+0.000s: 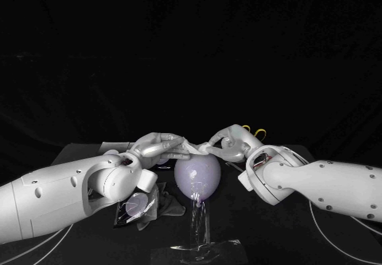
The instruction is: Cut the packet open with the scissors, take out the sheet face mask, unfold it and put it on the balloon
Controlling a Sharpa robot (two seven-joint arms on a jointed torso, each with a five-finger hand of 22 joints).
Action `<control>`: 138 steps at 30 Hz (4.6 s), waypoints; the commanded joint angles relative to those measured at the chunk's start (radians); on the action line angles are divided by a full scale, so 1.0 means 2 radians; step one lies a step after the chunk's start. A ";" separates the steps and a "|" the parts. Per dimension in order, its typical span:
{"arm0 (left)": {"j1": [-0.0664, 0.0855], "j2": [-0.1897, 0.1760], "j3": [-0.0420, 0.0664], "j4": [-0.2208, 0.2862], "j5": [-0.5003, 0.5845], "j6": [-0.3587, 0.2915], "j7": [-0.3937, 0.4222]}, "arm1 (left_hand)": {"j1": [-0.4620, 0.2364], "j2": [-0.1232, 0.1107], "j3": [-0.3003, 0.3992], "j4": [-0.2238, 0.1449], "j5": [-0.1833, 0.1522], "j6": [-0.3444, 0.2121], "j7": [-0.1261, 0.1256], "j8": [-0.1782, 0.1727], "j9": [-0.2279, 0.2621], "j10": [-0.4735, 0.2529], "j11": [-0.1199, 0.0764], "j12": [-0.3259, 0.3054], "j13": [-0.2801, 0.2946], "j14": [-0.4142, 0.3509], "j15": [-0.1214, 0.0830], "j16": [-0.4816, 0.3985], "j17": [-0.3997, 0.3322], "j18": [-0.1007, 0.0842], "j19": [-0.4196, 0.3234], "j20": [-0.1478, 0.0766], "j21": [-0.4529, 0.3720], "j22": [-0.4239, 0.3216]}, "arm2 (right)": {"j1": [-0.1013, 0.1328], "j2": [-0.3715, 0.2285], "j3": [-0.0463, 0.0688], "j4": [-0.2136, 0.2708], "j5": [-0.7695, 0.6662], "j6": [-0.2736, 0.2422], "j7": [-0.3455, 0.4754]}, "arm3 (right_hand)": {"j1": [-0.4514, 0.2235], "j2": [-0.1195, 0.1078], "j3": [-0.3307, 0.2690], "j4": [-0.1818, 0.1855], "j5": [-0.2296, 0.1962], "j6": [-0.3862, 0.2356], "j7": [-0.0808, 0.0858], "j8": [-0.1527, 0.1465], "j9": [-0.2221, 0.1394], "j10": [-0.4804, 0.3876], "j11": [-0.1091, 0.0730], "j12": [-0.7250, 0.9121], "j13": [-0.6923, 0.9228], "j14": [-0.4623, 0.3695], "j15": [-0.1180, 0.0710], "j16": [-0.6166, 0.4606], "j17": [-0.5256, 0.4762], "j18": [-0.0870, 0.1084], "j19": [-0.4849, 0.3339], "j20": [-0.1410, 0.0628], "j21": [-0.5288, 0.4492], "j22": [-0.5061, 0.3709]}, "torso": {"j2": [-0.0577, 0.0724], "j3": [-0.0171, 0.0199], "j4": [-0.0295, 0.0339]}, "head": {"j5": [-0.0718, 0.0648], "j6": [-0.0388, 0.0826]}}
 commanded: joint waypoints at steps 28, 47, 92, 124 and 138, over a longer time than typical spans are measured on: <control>0.001 -0.016 0.000 0.011 0.027 -0.009 -0.031 | 0.002 0.006 0.026 -0.007 0.001 -0.035 0.021 0.041 0.104 -0.091 0.021 0.000 0.000 -0.010 0.012 -0.003 -0.022 0.011 0.008 0.003 0.003 -0.002 | -0.031 -0.026 -0.003 0.021 0.064 0.049 -0.019 | -0.091 -0.060 -0.082 0.066 0.006 -0.070 0.037 -0.061 -0.028 -0.071 0.023 -0.163 -0.058 0.024 0.026 -0.045 0.044 0.017 -0.056 0.024 -0.120 0.066 | 0.000 0.0004 0.0004 | -0.009 -0.001; 0.001 -0.029 0.000 0.015 0.031 0.000 -0.050 | -0.009 0.012 0.057 0.011 0.001 -0.073 0.029 0.081 0.127 -0.101 0.027 0.000 0.000 -0.014 0.017 -0.023 -0.044 0.010 0.000 0.006 -0.011 -0.014 | -0.037 -0.021 -0.003 0.014 0.008 0.001 0.022 | -0.041 -0.027 -0.084 0.058 0.009 -0.040 0.028 -0.062 -0.032 -0.019 0.014 -0.061 -0.006 0.041 0.018 -0.011 0.085 0.004 -0.016 0.019 -0.045 0.087 | 0.001 0.0009 0.0003 | -0.009 -0.005; 0.000 -0.029 0.000 0.010 0.073 -0.031 -0.048 | -0.154 -0.099 -0.058 0.039 0.001 -0.173 0.044 0.085 0.037 -0.078 0.029 0.035 0.003 0.036 0.014 -0.030 -0.070 0.005 0.018 0.008 -0.075 -0.042 | -0.018 0.037 0.001 -0.021 0.015 -0.007 0.055 | -0.022 -0.019 -0.075 0.045 0.015 -0.028 0.025 -0.068 -0.038 -0.003 0.011 -0.020 0.019 0.045 0.015 -0.001 0.097 -0.001 -0.004 0.016 -0.020 0.094 | 0.000 0.0002 -0.0004 | -0.008 -0.004; 0.000 -0.023 0.000 0.010 0.041 -0.093 -0.017 | 0.026 -0.029 -0.098 -0.031 0.001 0.049 -0.026 0.022 -0.076 0.067 -0.039 0.084 0.015 0.150 -0.049 0.051 0.000 0.012 0.117 -0.029 -0.033 -0.032 | -0.018 0.033 0.001 -0.018 0.015 0.005 0.050 | -0.022 -0.019 -0.075 0.043 0.014 -0.022 0.024 -0.068 -0.039 -0.003 0.010 -0.020 0.019 0.045 0.015 -0.001 0.097 -0.001 -0.005 0.016 -0.020 0.093 | 0.000 0.0001 -0.0001 | -0.005 -0.004; -0.001 -0.017 0.000 0.017 0.060 -0.061 0.015 | 0.024 -0.016 -0.099 -0.026 0.002 0.036 -0.023 0.023 -0.068 0.054 -0.033 0.068 0.008 0.130 -0.041 0.038 0.003 0.012 0.109 -0.028 -0.036 -0.034 | -0.018 0.042 0.001 -0.023 0.021 0.008 0.050 | -0.026 -0.021 -0.077 0.045 0.012 -0.021 0.024 -0.070 -0.040 -0.005 0.011 -0.023 0.018 0.044 0.015 -0.003 0.095 0.000 -0.007 0.016 -0.024 0.092 | 0.001 -0.0003 0.0002 | -0.005 -0.002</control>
